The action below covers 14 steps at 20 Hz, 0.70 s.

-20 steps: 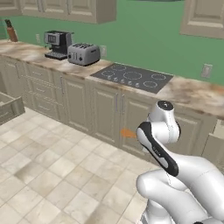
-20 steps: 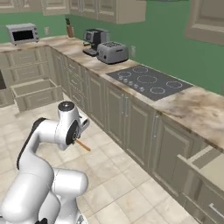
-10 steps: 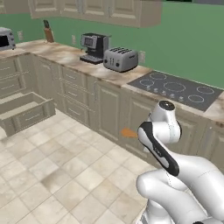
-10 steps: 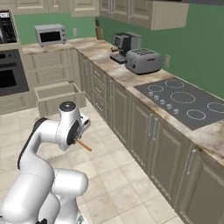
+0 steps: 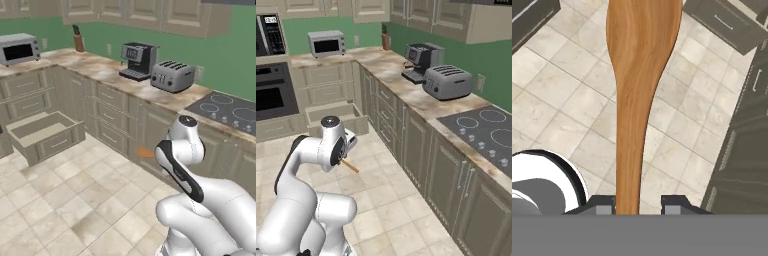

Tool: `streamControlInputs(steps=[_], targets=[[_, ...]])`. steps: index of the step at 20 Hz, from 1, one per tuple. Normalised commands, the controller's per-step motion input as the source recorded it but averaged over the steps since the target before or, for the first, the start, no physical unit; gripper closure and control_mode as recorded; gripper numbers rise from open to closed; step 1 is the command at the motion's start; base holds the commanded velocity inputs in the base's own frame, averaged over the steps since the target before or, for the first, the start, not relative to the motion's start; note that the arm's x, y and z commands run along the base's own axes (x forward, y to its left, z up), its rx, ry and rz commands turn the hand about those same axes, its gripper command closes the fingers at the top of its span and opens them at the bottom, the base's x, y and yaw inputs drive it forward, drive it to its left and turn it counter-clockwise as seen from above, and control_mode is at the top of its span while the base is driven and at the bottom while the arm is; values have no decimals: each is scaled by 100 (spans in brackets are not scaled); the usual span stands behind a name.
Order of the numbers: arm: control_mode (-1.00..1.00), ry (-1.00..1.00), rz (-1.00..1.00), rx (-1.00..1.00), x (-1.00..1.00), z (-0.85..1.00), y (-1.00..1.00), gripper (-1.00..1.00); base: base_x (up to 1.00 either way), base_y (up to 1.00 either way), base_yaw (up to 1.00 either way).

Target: Organize the utensils by type. Pick up the wooden spoons from the counter and place them in the open cabinet. Then pick up the metallic utensils from the counter and place them in the open drawer.

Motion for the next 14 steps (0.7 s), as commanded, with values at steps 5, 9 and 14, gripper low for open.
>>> streamControlInputs(steps=[5, 9, 14], targets=[[100, 0, 0, 0, 0, 0, 0, 100, 100, 46, 0], [100, 0, 0, 0, 0, 0, 0, 100, 100, 47, 0], [100, 0, 0, 0, 0, 0, 0, 100, 100, 26, 0]])
